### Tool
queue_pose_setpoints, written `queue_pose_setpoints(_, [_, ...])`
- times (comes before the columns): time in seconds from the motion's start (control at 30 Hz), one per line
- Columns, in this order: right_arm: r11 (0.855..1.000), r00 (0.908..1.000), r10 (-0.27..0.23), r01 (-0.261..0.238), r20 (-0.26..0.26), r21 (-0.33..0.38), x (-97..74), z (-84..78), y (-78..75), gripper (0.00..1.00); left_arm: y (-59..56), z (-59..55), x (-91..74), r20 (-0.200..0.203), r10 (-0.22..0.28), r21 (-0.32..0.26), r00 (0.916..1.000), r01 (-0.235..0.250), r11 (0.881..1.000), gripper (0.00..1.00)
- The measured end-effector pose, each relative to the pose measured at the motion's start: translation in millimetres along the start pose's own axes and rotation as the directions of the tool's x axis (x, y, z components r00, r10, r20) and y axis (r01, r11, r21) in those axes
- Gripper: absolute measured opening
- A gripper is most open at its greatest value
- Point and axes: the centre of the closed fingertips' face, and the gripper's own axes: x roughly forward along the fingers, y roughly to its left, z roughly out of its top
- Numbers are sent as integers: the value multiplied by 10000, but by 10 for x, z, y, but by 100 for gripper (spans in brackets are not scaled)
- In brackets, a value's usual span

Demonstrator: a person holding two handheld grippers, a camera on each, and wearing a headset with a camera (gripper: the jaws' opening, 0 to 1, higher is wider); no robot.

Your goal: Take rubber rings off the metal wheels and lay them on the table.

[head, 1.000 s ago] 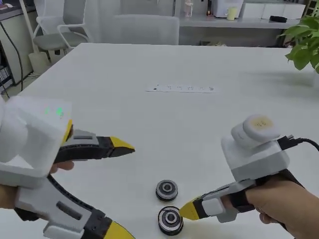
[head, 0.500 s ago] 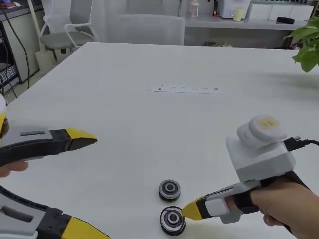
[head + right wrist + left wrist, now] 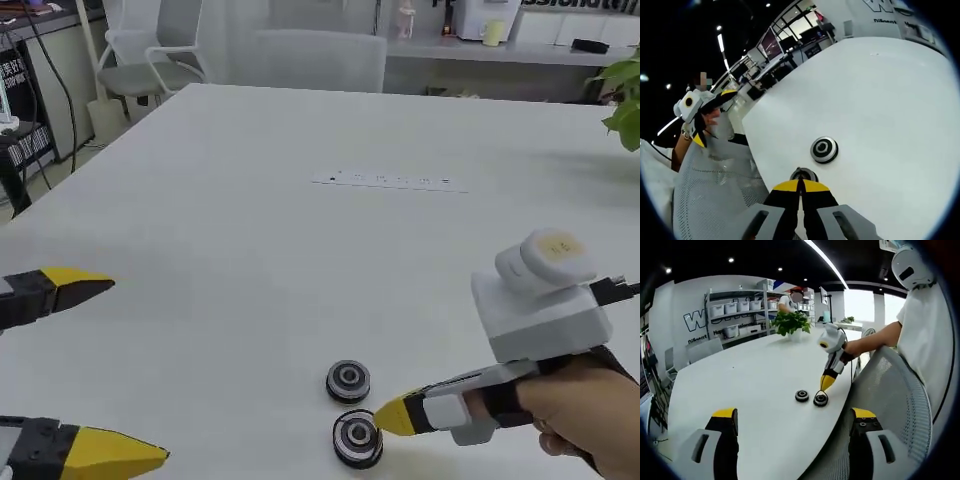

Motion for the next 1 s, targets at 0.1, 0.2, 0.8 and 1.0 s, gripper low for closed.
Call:
queue_pose_setpoints(0.1, [10000, 10000, -31, 30, 75, 42, -15, 12, -8, 0, -28, -69, 28, -64, 62, -249, 10000, -63, 9997, 91])
queue_pose_setpoints(0.2, [10000, 9999, -28, 27, 165, 74, -30, 28, -8, 0, -62, -124, 62, -171, 17, -374, 9999, -23, 9993, 91])
queue_pose_setpoints(0.8, [9975, 9878, -132, 21, 1552, 713, -220, 255, -18, 0, -82, -338, 148, -926, 27, -921, 9957, -113, 9957, 96])
queue_pose_setpoints(1.0, [9965, 9788, -141, -31, 2041, 838, -292, 348, 14, 0, -113, -330, 160, -793, -123, -1239, 9968, 23, 9923, 98])
